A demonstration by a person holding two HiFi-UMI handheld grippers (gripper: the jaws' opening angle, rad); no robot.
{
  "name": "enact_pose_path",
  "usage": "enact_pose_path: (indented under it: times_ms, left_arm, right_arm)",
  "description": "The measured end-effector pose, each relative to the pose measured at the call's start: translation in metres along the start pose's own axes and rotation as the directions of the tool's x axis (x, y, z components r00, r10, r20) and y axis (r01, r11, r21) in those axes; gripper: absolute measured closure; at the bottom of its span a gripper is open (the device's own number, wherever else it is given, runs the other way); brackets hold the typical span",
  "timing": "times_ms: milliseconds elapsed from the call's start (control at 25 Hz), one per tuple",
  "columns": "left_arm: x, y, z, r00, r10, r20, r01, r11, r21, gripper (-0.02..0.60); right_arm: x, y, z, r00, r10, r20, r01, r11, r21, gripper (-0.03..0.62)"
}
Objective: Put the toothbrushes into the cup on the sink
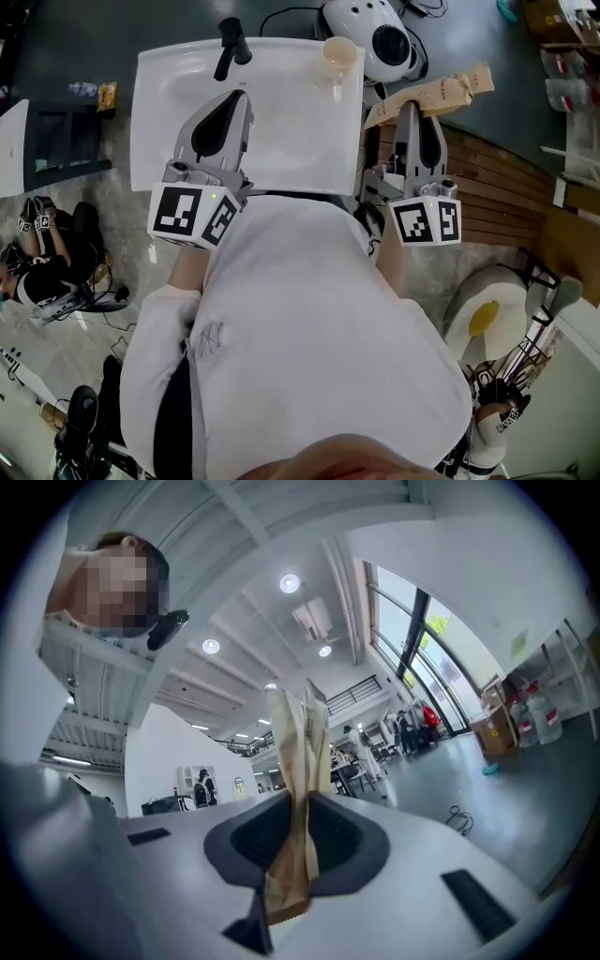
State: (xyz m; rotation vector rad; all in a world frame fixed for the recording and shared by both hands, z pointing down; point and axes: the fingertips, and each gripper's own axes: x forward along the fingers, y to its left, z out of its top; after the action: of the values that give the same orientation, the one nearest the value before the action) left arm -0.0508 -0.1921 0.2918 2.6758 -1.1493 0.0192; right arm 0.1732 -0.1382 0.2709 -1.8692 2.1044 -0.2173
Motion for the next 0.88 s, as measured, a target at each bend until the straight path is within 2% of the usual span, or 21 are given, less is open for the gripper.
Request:
enact_pose_path:
  times_ms: [320,880]
  left_arm:
    - [0.003,0.008,-0.001,1.0,0.021,-0.009,-0.021,1.0,-0.014,0.584]
    - [0.019,0.02,-0.004,0.999,0.025,-0.031,-0.026,0.999,-0.026,0.584]
  right_arm:
    - [0.04,-0.007,0.002,0.999,0.035,0.023,-0.033,0.996,-0.08,0.542]
    - [0.081,-0.02,-0.006,0.995,0.078,0.059,-0.075,0.996,-0.052,0.542]
